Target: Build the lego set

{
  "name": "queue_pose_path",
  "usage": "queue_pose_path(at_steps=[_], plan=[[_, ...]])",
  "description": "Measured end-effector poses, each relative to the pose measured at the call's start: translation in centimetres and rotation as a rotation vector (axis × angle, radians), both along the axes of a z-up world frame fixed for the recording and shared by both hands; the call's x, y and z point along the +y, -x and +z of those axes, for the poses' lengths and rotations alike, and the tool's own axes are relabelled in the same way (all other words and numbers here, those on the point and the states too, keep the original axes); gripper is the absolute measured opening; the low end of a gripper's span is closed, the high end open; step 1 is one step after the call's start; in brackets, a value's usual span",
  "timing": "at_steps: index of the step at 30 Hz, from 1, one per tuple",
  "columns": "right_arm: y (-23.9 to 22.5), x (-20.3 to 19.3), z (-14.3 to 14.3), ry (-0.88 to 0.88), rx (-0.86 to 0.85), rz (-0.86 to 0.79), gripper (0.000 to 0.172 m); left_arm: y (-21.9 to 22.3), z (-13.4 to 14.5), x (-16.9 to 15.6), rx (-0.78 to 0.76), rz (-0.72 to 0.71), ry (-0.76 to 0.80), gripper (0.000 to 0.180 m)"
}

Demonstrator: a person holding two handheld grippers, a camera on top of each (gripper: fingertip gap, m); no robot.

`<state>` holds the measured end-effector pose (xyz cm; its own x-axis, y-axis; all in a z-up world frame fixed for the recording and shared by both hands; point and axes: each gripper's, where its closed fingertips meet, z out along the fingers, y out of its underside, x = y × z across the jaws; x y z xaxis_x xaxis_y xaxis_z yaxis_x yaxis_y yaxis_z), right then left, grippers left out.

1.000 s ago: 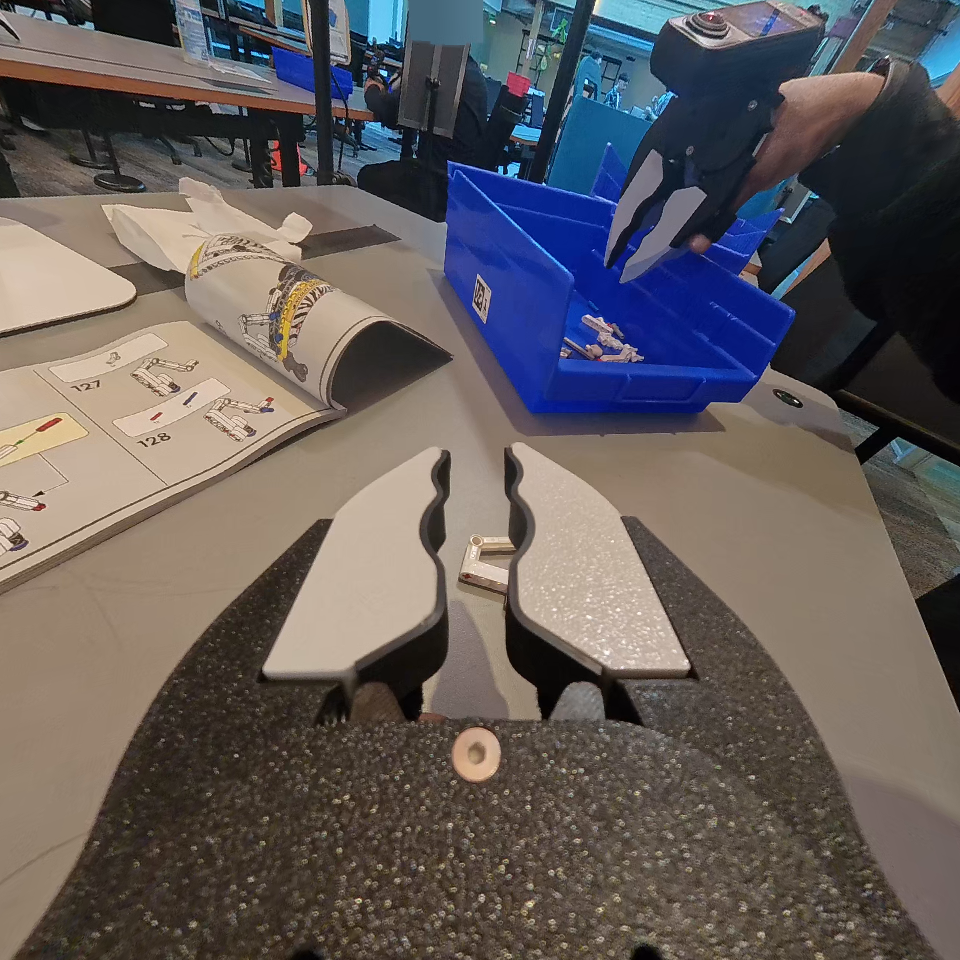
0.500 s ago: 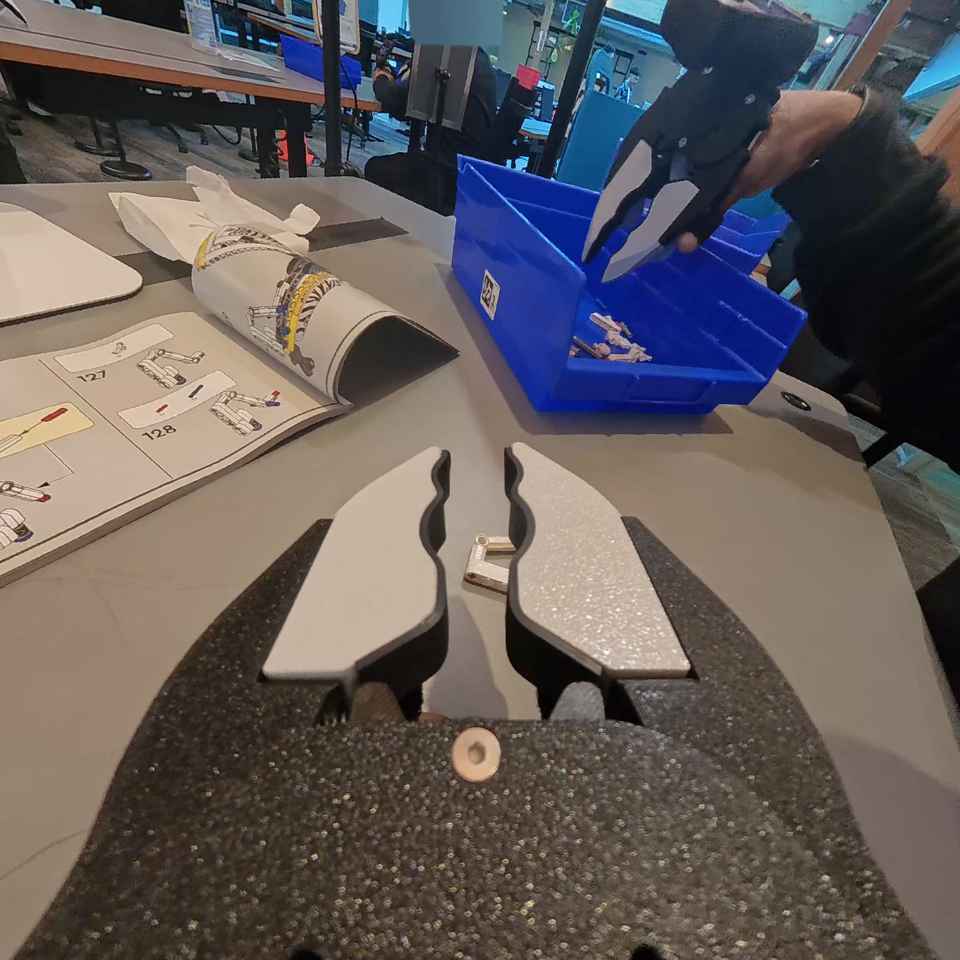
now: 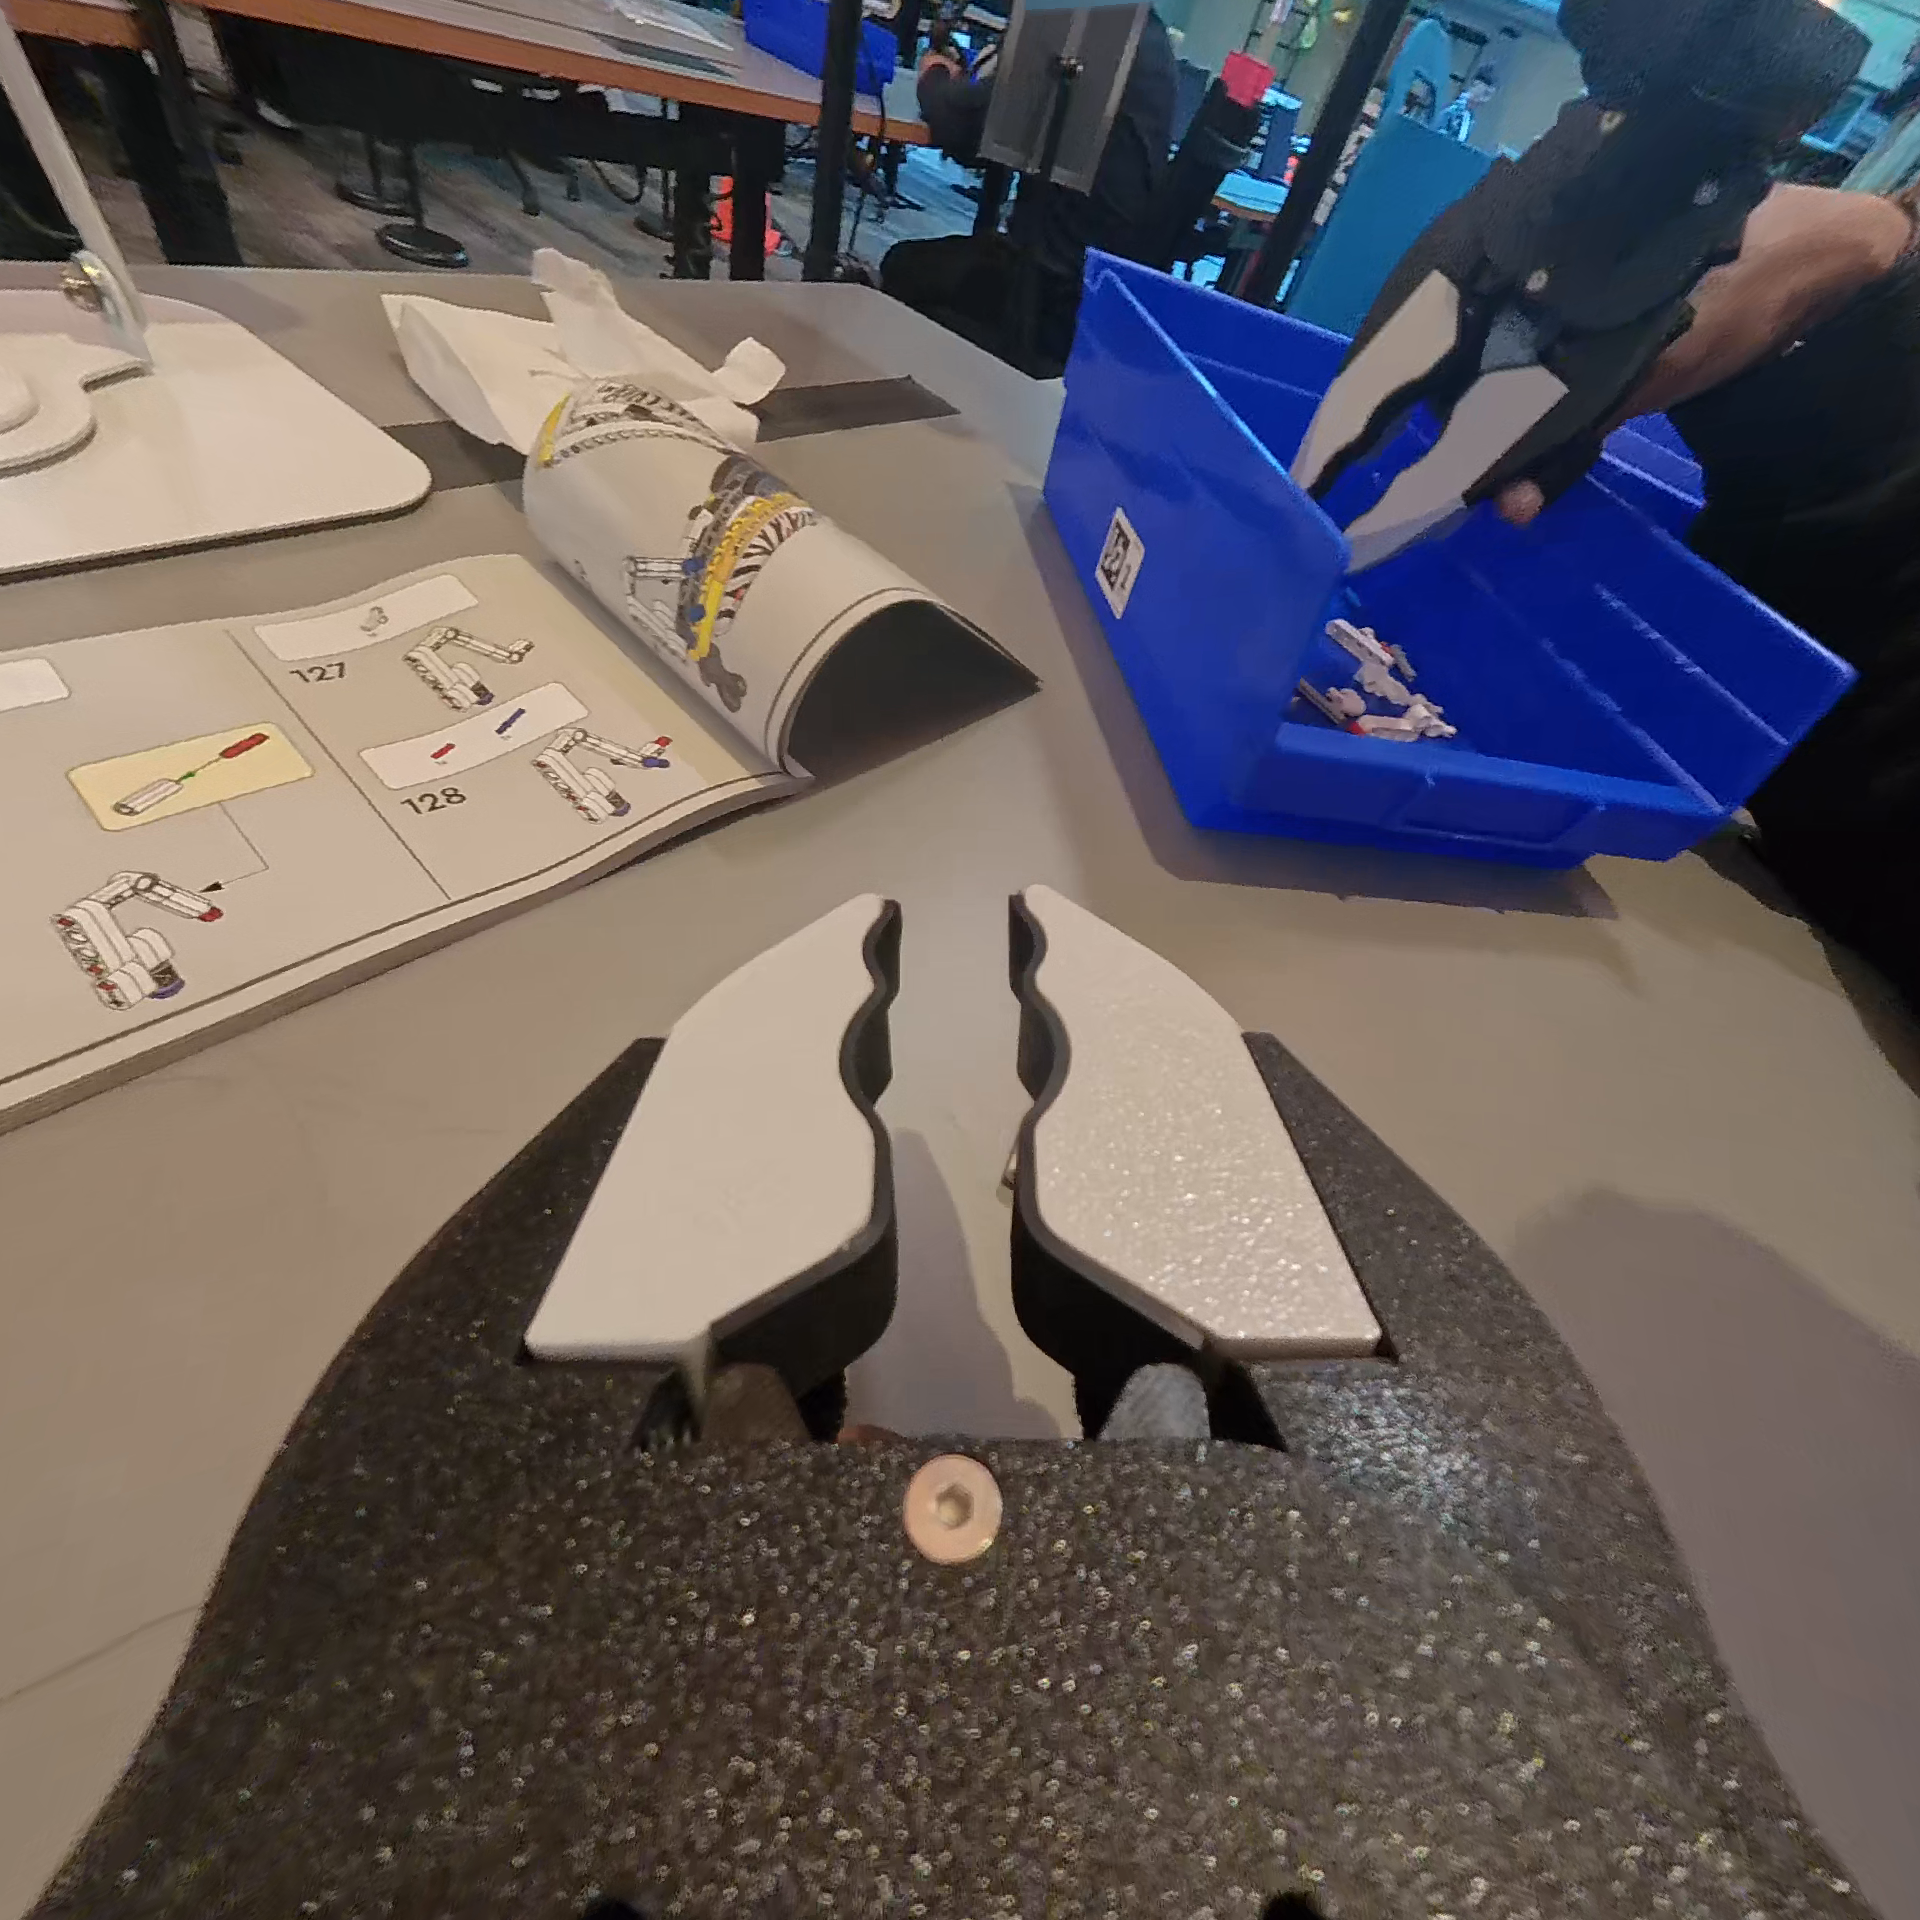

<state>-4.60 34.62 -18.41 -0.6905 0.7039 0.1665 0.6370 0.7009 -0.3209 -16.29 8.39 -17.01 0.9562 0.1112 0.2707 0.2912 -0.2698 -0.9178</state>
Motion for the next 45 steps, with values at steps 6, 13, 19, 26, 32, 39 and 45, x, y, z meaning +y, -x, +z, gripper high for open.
queue_pose_path(at_steps=[6, 13, 19, 26, 32, 39, 45], plan=[[-1.2, 0.6, -0.4, 0.008, -0.072, 0.010, 0.021, 0.3, -0.3, 0.2, -0.011, 0.020, 0.020, 0.020], [-4.9, 2.8, -2.7, -0.249, -0.331, 0.033, 0.015, 0.2, -0.2, 0.1, -0.010, 0.013, 0.011, 0.020], [-6.9, 3.0, -3.8, -0.285, -0.553, 0.115, 0.015, -0.2, 0.1, 0.0, -0.010, -0.016, -0.005, 0.020], [-7.2, 2.7, -4.3, -0.288, -0.564, 0.118, 0.015, -0.5, 0.2, -0.2, -0.008, -0.038, -0.011, 0.020], [-6.9, 2.2, -3.9, -0.258, -0.522, 0.116, 0.015, -0.7, 0.2, -0.3, -0.003, -0.047, -0.014, 0.020], [-6.6, 2.3, -4.2, -0.271, -0.521, 0.104, 0.015, -0.8, 0.2, -0.4, 0.002, -0.054, -0.013, 0.020], [-6.0, 3.0, -4.2, -0.283, -0.493, 0.072, 0.020, -0.9, 0.3, -0.4, 0.003, -0.061, -0.014, 0.020]])
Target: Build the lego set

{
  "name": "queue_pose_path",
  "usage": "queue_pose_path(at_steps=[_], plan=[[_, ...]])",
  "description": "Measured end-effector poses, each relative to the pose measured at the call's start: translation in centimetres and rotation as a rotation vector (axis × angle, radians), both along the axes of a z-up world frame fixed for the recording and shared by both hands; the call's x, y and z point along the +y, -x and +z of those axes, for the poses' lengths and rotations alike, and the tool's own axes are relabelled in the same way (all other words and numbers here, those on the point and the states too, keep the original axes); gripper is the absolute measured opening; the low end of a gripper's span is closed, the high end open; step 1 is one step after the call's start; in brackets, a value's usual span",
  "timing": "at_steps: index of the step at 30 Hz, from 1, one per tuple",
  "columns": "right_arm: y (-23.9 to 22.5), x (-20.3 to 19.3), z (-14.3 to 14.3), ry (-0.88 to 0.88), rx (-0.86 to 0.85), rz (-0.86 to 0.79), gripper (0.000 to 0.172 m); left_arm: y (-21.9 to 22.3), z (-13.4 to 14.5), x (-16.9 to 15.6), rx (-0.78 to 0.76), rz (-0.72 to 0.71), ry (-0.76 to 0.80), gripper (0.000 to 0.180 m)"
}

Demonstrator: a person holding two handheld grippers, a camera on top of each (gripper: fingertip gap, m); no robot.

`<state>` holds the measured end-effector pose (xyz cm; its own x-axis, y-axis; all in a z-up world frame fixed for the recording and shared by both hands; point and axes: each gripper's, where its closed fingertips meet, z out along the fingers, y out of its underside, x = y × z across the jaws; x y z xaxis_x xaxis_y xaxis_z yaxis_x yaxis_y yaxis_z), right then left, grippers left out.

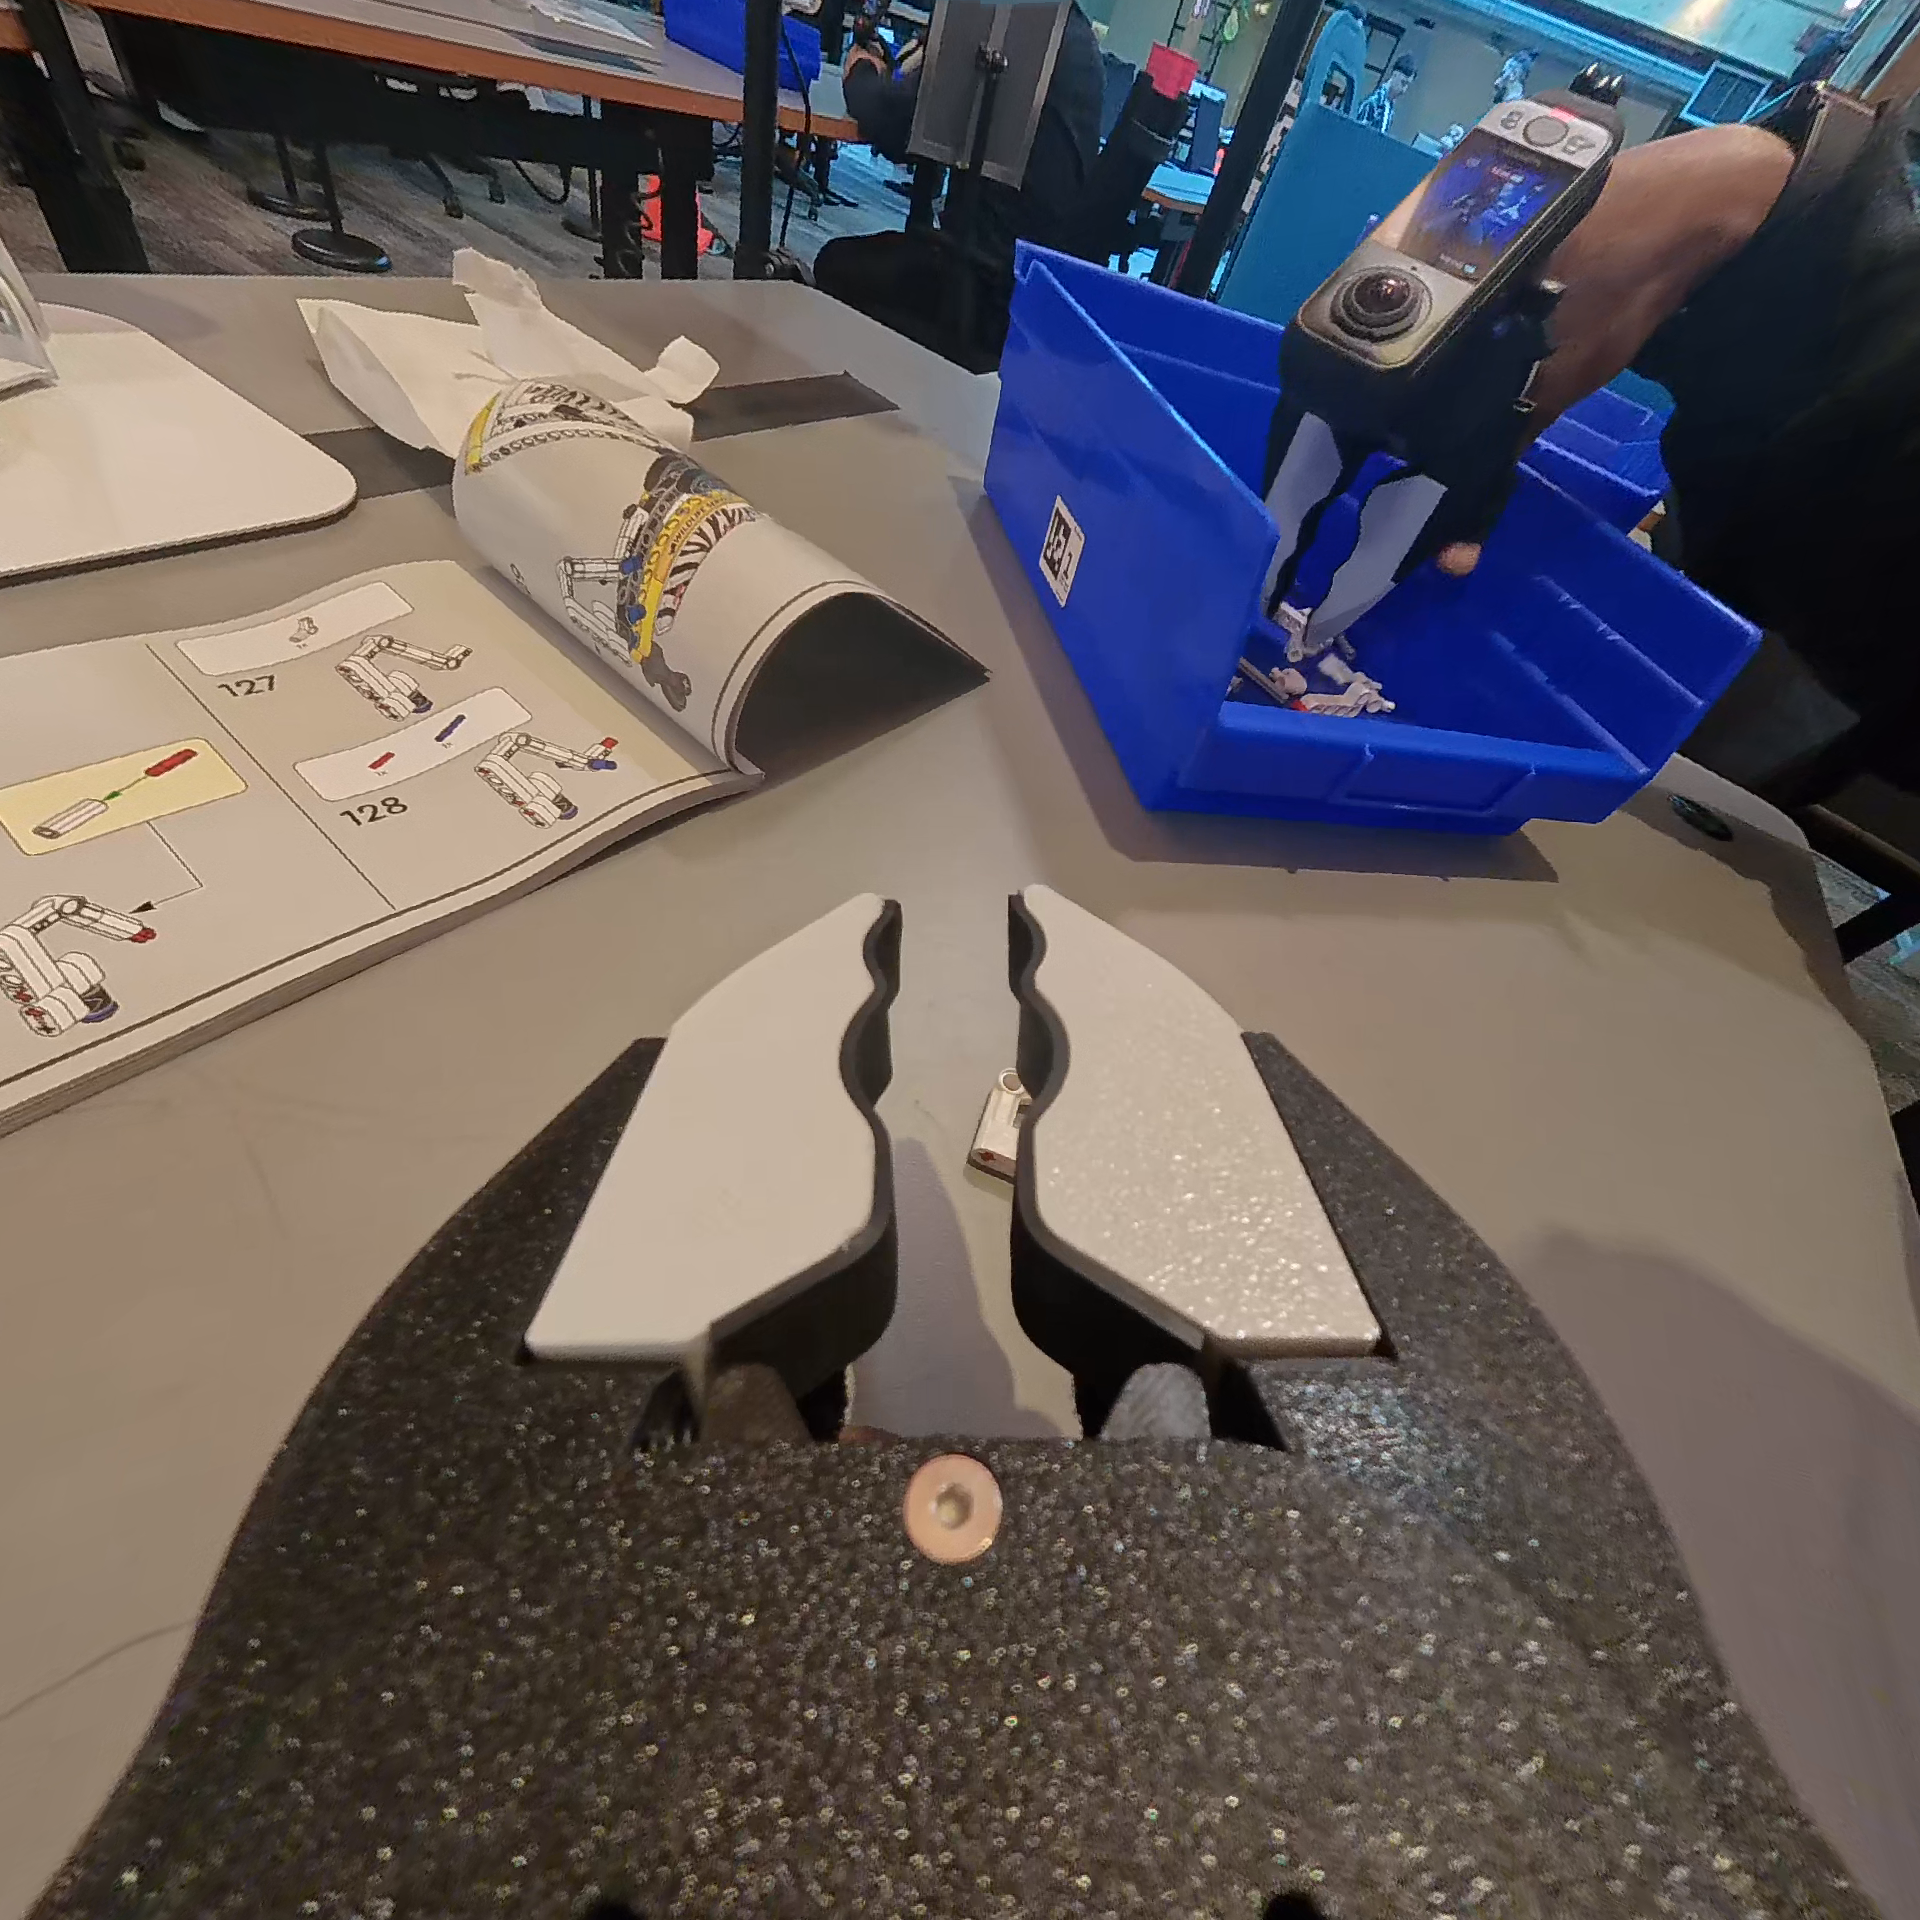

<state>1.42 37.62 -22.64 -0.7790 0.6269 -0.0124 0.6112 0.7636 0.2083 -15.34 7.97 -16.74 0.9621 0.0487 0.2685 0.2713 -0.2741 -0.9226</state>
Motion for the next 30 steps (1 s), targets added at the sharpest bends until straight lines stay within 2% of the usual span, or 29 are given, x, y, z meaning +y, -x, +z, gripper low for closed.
queue_pose_path(at_steps=[5, 10, 14, 19, 23, 26, 30], plan=[[0.3, 0.7, 0.1, -0.040, 0.023, -0.007, 0.021, -0.1, 0.0, 0.0, 0.003, -0.003, -0.001, 0.020], [-0.2, 0.0, 0.6, 0.021, 0.024, -0.010, 0.020, -0.1, 0.0, -0.1, 0.007, -0.003, -0.003, 0.020], [-0.6, 0.0, -0.2, -0.007, -0.012, -0.001, 0.019, -0.1, 0.0, 0.0, 0.009, -0.004, 0.000, 0.020], [-0.7, -0.1, -0.8, -0.034, -0.029, 0.000, 0.010, 0.0, 0.1, 0.0, 0.021, 0.007, -0.012, 0.020], [-0.2, -0.9, -0.1, -0.008, 0.022, 0.000, 0.009, 0.6, 1.6, -0.2, 0.055, 0.055, -0.109, 0.019], [0.9, -2.1, 1.7, -0.006, 0.118, -0.004, 0.009, 0.9, 3.5, -0.2, 0.088, 0.079, -0.230, 0.019], [2.3, -4.5, 5.1, -0.017, 0.260, -0.005, 0.009, 0.7, 7.1, 0.0, 0.281, 0.090, -0.446, 0.014]])
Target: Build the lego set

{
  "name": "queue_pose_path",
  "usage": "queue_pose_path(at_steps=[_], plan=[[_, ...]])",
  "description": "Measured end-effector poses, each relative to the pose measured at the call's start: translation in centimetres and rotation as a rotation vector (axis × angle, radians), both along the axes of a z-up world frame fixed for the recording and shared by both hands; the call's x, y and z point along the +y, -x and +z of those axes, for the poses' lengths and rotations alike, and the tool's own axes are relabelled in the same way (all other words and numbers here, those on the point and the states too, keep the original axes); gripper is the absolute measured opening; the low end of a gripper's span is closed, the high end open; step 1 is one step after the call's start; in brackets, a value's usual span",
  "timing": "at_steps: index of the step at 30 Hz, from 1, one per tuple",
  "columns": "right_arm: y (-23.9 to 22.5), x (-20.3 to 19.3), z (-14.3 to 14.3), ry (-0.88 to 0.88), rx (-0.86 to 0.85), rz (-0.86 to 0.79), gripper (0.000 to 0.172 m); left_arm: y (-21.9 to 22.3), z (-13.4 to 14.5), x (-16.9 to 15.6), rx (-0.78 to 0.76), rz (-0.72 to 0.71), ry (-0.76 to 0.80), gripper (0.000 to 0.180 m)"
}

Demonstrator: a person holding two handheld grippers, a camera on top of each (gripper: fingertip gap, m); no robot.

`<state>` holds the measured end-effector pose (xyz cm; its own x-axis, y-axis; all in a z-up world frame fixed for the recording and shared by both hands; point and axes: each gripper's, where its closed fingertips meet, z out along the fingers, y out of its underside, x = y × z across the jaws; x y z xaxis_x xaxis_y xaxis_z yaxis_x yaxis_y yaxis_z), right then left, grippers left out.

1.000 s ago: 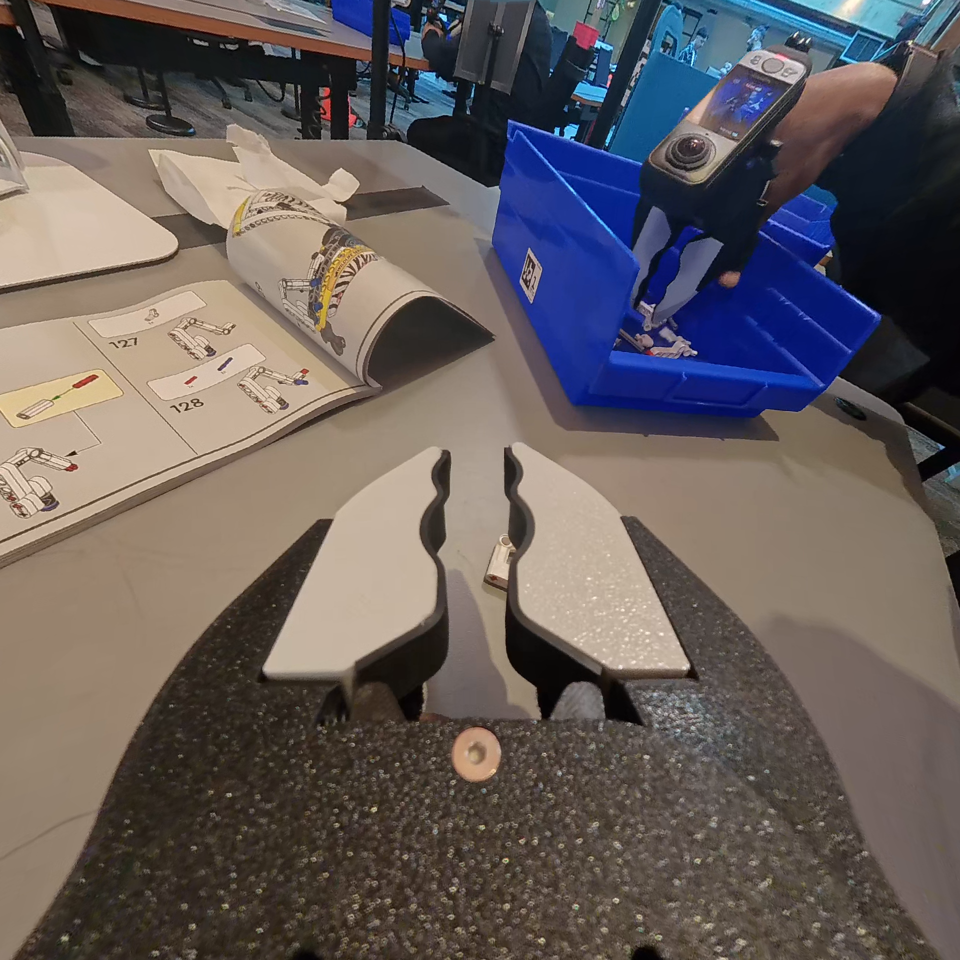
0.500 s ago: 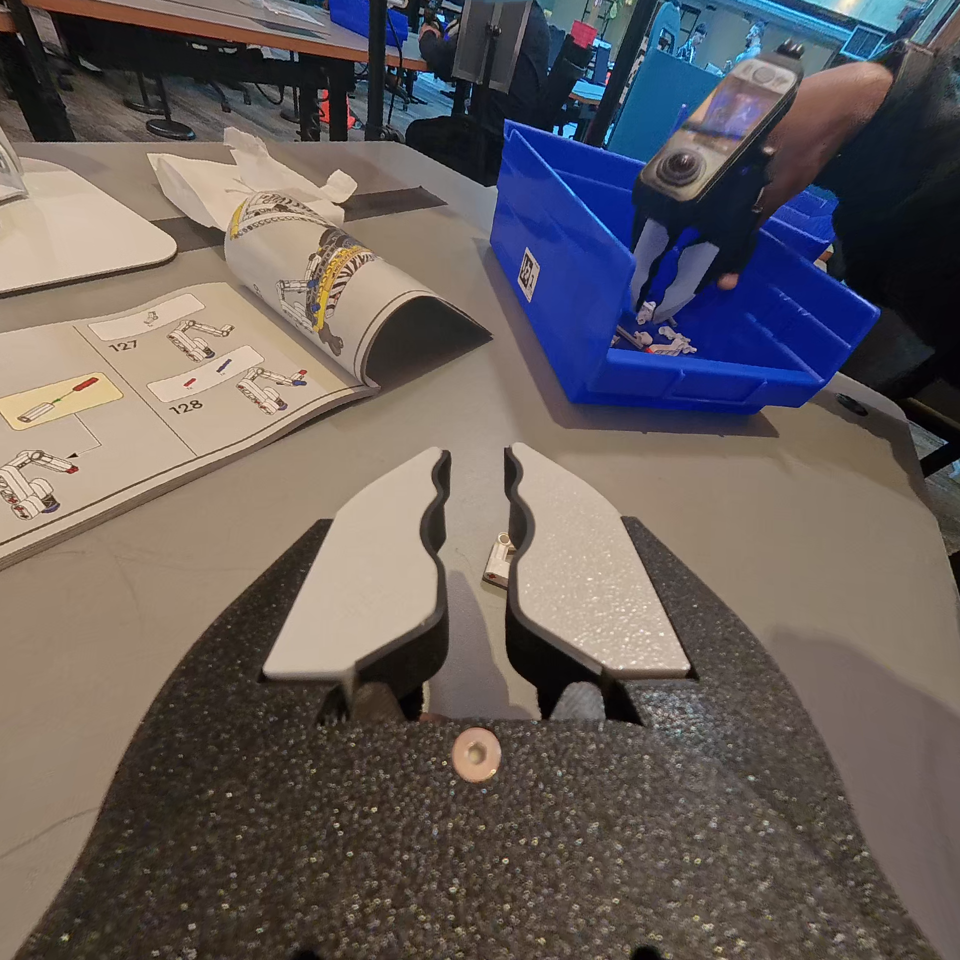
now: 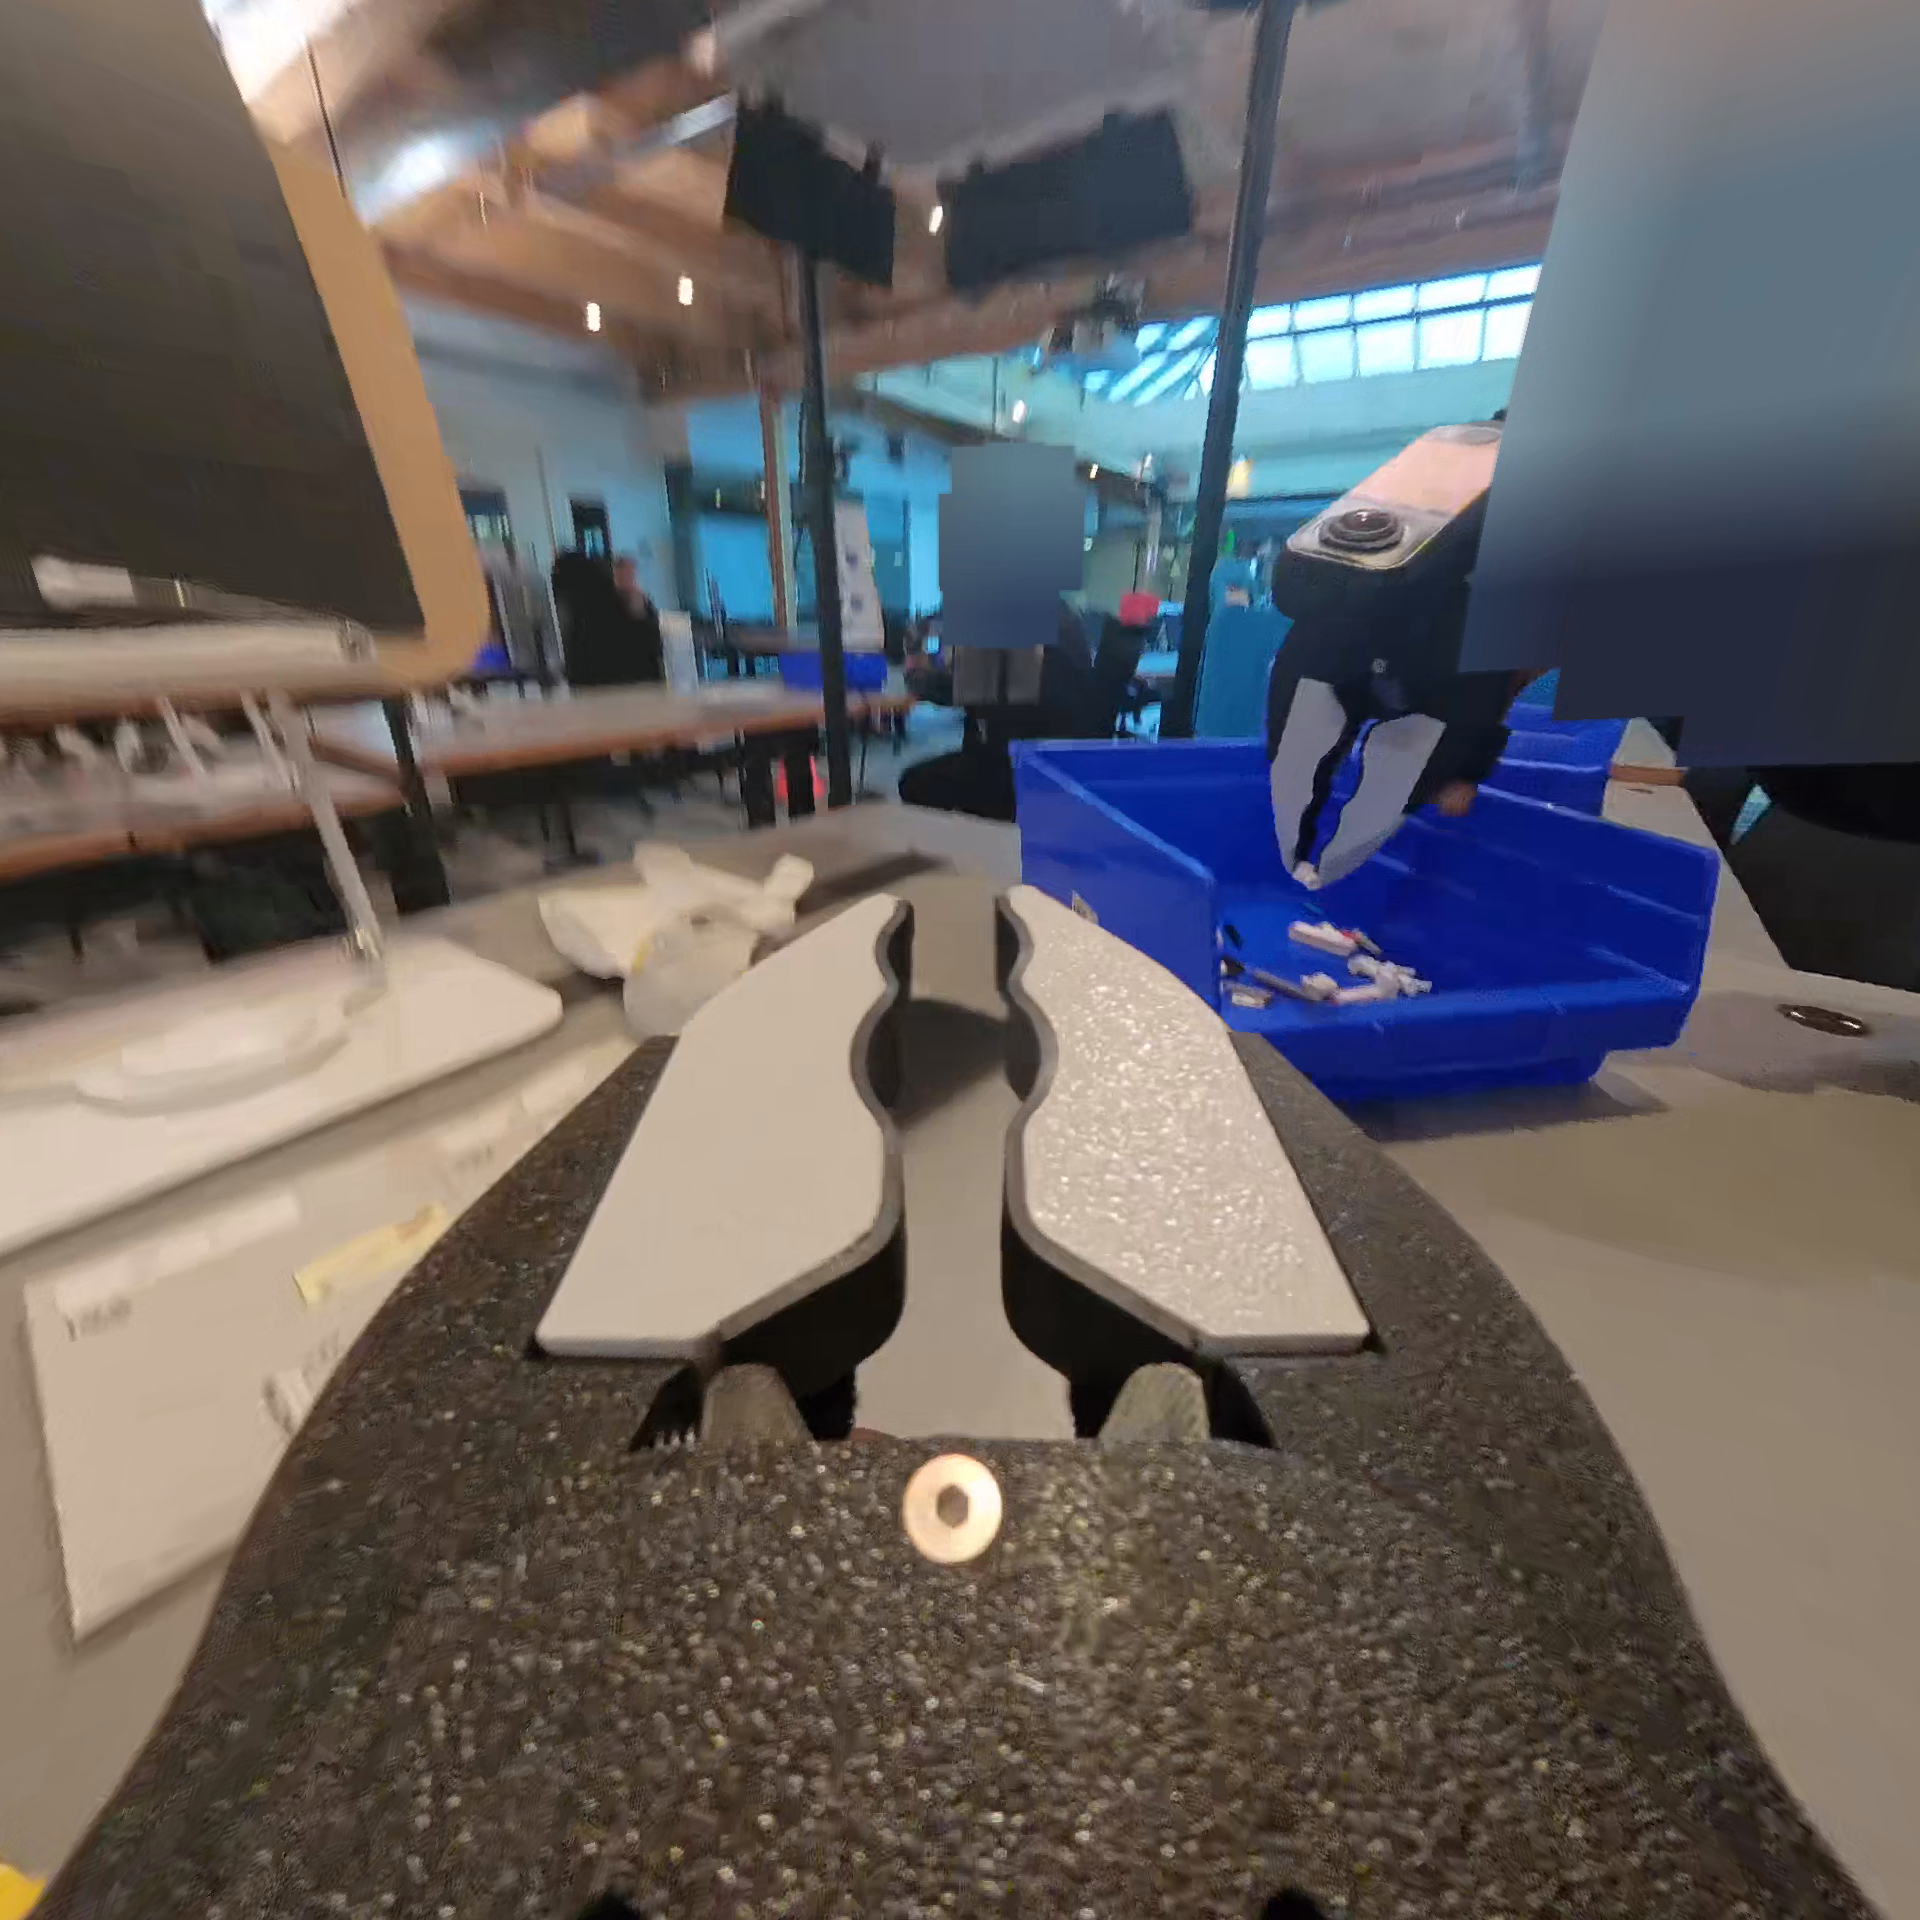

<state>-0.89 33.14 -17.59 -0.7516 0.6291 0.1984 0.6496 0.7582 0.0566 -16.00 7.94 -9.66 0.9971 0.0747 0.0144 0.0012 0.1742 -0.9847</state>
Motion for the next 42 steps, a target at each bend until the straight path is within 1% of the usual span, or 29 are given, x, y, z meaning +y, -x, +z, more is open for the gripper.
queue_pose_path(at_steps=[2, 3, 5, 6, 7, 8, 9, 11, 13, 14, 17, 21, 23, 25, 27, 32, 37, 39, 40, 42], plan=[[0.7, -1.7, 1.7, -0.004, 0.075, 0.003, 0.009, -0.8, 1.7, 0.1, 0.071, -0.034, -0.073, 0.000], [1.0, -2.8, 2.4, 0.002, 0.113, 0.004, 0.009, -1.0, 2.4, 0.3, 0.086, -0.053, -0.099, 0.000], [1.8, -5.3, 3.8, 0.028, 0.189, 0.013, 0.009, -1.0, 3.8, 0.4, 0.054, -0.082, -0.163, 0.000], [2.2, -6.8, 4.4, 0.048, 0.228, 0.024, 0.009, -0.7, 4.1, 0.5, 0.010, -0.090, -0.168, 0.000], [2.7, -8.4, 4.8, 0.072, 0.268, 0.038, 0.009, 0.2, 3.7, 1.0, -0.043, -0.066, -0.118, 0.003], [3.2, -10.1, 5.2, 0.100, 0.312, 0.051, 0.008, 1.0, 2.7, 1.5, -0.082, -0.032, -0.035, 0.010], [3.8, -11.7, 5.4, 0.130, 0.357, 0.060, 0.008, 1.1, 1.7, 1.9, -0.108, -0.035, 0.039, 0.016], [5.0, -14.9, 5.3, 0.186, 0.444, 0.059, 0.008, 0.3, -0.3, 2.1, -0.175, -0.116, 0.139, 0.018], [6.3, -17.5, 4.8, 0.222, 0.525, 0.043, 0.008, -1.7, -2.2, 1.9, -0.289, -0.271, 0.237, 0.019], [7.0, -18.5, 4.5, 0.236, 0.568, 0.033, 0.008, -2.4, -3.1, 1.7, -0.345, -0.321, 0.290, 0.019], [8.7, -20.8, 3.0, 0.244, 0.687, 0.008, 0.008, -2.9, -5.2, 1.1, -0.462, -0.342, 0.413, 0.018], [10.7, -22.3, 1.2, 0.257, 0.844, 0.000, 0.008, -3.2, -6.4, 0.7, -0.659, -0.389, 0.465, 0.018], [11.5, -22.2, 1.0, 0.243, 0.944, -0.003, 0.008, -3.6, -6.4, 0.7, -0.760, -0.439, 0.460, 0.018], [12.0, -22.1, 1.1, 0.234, 1.029, 0.003, 0.008, -3.9, -6.7, 0.9, -0.812, -0.463, 0.464, 0.018], [12.2, -22.3, 1.1, 0.244, 1.077, 0.011, 0.008, -4.0, -6.9, 1.0, -0.815, -0.462, 0.465, 0.018], [12.0, -22.6, 1.3, 0.236, 1.166, 0.063, 0.008, -4.3, -6.4, 1.4, -0.813, -0.473, 0.436, 0.018], [11.8, -22.9, 1.5, 0.248, 1.192, 0.085, 0.008, -5.2, -6.4, 1.6, -0.794, -0.493, 0.436, 0.017], [11.7, -23.0, 1.4, 0.235, 1.200, 0.101, 0.008, -5.3, -6.3, 1.6, -0.775, -0.482, 0.430, 0.013], [11.6, -23.0, 1.5, 0.229, 1.213, 0.112, 0.008, -5.2, -6.3, 1.6, -0.764, -0.471, 0.426, 0.007], [11.5, -23.1, 1.8, 0.217, 1.237, 0.136, 0.008, -5.3, -6.1, 1.5, -0.739, -0.469, 0.407, 0.006]])
